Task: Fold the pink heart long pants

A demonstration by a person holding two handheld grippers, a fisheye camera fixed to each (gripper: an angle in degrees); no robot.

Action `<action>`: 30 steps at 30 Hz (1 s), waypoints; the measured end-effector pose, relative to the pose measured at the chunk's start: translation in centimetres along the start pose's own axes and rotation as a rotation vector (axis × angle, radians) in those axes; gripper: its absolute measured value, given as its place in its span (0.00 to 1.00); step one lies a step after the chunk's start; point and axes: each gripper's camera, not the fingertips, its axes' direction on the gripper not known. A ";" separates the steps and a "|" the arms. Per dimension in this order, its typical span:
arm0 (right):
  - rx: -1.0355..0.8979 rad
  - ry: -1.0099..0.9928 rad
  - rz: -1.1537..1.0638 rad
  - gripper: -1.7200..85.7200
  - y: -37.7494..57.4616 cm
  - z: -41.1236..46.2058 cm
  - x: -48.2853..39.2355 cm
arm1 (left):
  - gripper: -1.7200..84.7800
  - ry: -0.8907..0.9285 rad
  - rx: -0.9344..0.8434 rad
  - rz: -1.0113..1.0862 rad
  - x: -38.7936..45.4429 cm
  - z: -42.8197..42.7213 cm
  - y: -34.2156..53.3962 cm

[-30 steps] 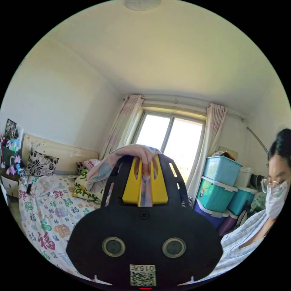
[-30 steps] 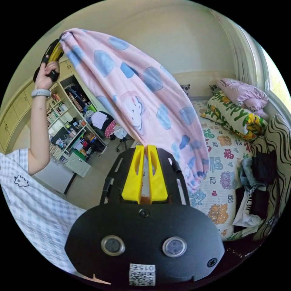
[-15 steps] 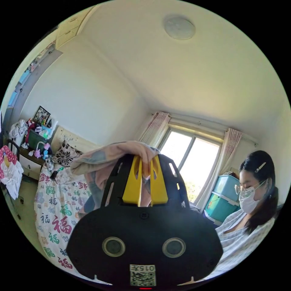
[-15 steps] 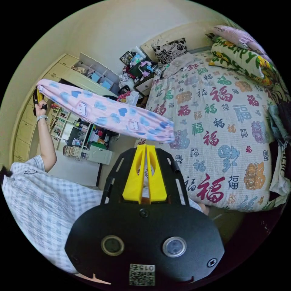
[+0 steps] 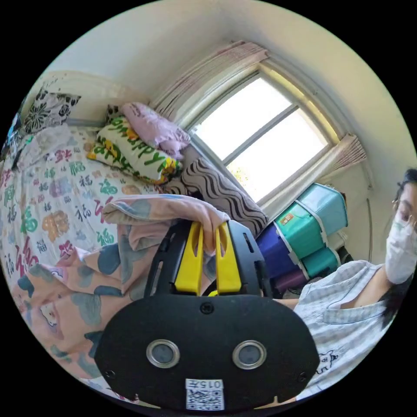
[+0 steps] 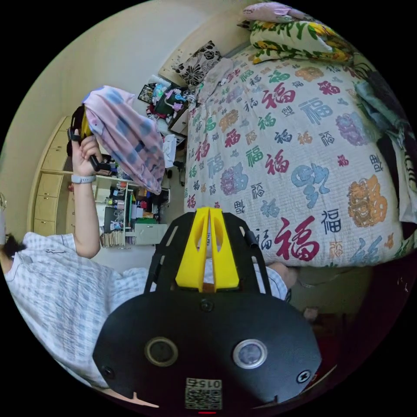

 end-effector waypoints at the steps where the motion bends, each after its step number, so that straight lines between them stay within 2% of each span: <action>1: -0.024 0.010 0.051 0.01 -0.5 -0.2 2.4 | 0.06 -0.011 -0.082 -0.034 -1.6 4.9 0.5; 5: -0.082 0.050 0.296 0.01 -1.8 -1.2 12.1 | 0.08 -0.072 -0.394 -0.058 -5.1 21.0 2.8; 7: -0.085 0.064 0.385 0.01 -2.5 -1.9 15.7 | 0.10 -0.186 -0.680 -0.018 -6.7 30.0 5.5; 9: -0.082 0.068 0.434 0.02 -3.5 -2.4 18.6 | 0.10 -0.247 -0.773 0.071 -7.5 33.1 7.2; 11: -0.094 0.083 0.466 0.02 -5.5 -2.6 21.8 | 0.11 -0.200 -0.767 0.084 -8.7 33.6 7.6; 12: -0.098 0.087 0.469 0.02 -6.1 -2.5 22.6 | 0.11 -0.236 -0.755 0.088 -9.5 33.5 7.3; 14: -0.099 0.130 0.488 0.03 -8.9 -2.2 25.1 | 0.11 -0.207 -0.724 0.076 -10.6 32.8 6.0; 16: -0.069 0.138 0.469 0.04 -11.6 -2.3 26.1 | 0.11 -0.060 -0.585 0.003 -12.9 29.6 3.4; 18: -0.021 0.128 0.402 0.07 -14.7 -2.5 26.2 | 0.11 -0.060 -0.486 -0.082 -16.1 26.0 1.6; 21: -0.049 0.216 0.256 0.11 -20.7 -1.7 25.6 | 0.12 -0.231 -0.388 -0.225 -23.2 18.2 -0.6; 24: -0.114 0.318 0.104 0.14 -26.3 -0.1 24.9 | 0.12 -0.474 -0.395 -0.377 -30.7 10.0 -1.9; 26: -0.269 0.420 0.050 0.15 -29.6 2.4 25.8 | 0.12 -0.596 -0.382 -0.459 -34.2 5.1 -2.5; 28: -0.433 0.528 0.072 0.12 -30.9 4.4 27.3 | 0.12 -0.697 -0.349 -0.560 -37.5 -0.4 -3.4; 30: -0.462 0.592 0.035 0.07 -31.8 4.4 27.5 | 0.12 -0.755 -0.329 -0.611 -39.2 -3.7 -4.0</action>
